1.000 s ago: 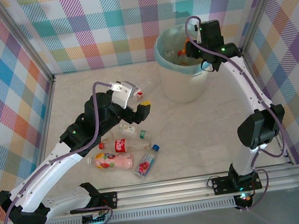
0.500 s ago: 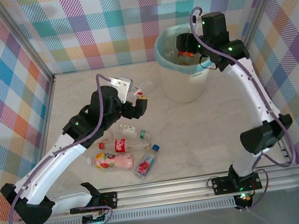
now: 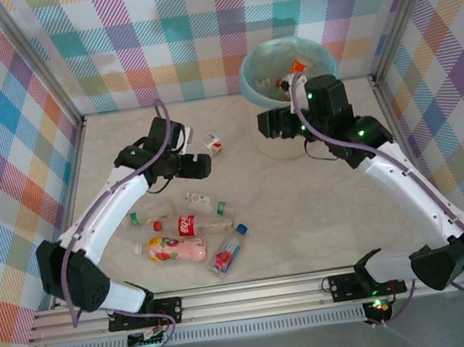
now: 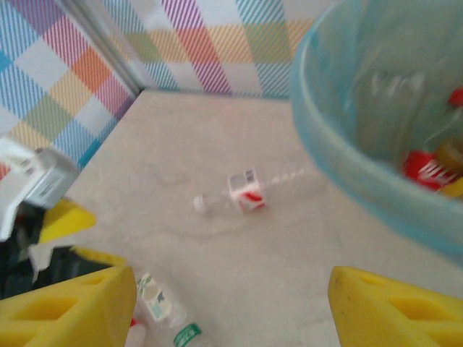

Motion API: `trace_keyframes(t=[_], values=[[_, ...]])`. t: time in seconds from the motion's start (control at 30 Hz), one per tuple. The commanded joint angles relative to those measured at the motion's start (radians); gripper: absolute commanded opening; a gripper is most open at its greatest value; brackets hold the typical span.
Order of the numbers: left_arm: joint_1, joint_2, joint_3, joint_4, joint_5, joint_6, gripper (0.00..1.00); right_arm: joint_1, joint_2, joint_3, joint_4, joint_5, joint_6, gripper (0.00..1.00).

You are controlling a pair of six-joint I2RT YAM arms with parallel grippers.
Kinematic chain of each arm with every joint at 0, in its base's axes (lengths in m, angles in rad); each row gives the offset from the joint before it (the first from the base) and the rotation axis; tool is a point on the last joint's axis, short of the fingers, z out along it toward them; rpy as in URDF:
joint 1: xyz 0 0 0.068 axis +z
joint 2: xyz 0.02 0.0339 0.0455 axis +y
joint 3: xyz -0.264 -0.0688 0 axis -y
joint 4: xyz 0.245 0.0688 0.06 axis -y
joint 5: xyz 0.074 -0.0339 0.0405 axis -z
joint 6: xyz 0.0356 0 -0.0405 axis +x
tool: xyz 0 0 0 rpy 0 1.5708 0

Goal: Put the plastic bottles in the bin

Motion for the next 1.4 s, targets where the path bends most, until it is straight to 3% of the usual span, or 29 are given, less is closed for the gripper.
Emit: trace_keyframes(t=[0.0, 0.13, 0.43, 0.63, 1.0, 1.37], values=[[0.052, 0.101, 0.078, 0.001, 0.083, 0.122, 0.95, 0.02, -0.043, -0.08, 0.065, -0.092, 0.043, 0.7], [0.087, 0.281, 0.196, 0.046, 0.161, 0.202, 0.94, 0.037, -0.06, -0.126, 0.083, -0.131, 0.057, 0.7], [0.135, 0.672, 0.574, -0.023, 0.141, 0.31, 0.91, 0.042, -0.11, -0.103, 0.08, -0.087, 0.0, 0.71], [0.167, 0.86, 0.786, -0.095, 0.23, 0.348, 0.9, 0.042, -0.117, -0.101, 0.058, -0.054, -0.035, 0.72], [0.161, 0.974, 0.862, -0.128, 0.329, 0.348, 0.84, 0.042, -0.107, -0.077, 0.031, -0.031, -0.035, 0.73], [0.137, 1.005, 0.872, -0.133, 0.342, 0.352, 0.75, 0.042, -0.155, -0.086, -0.028, 0.02, -0.037, 0.73]])
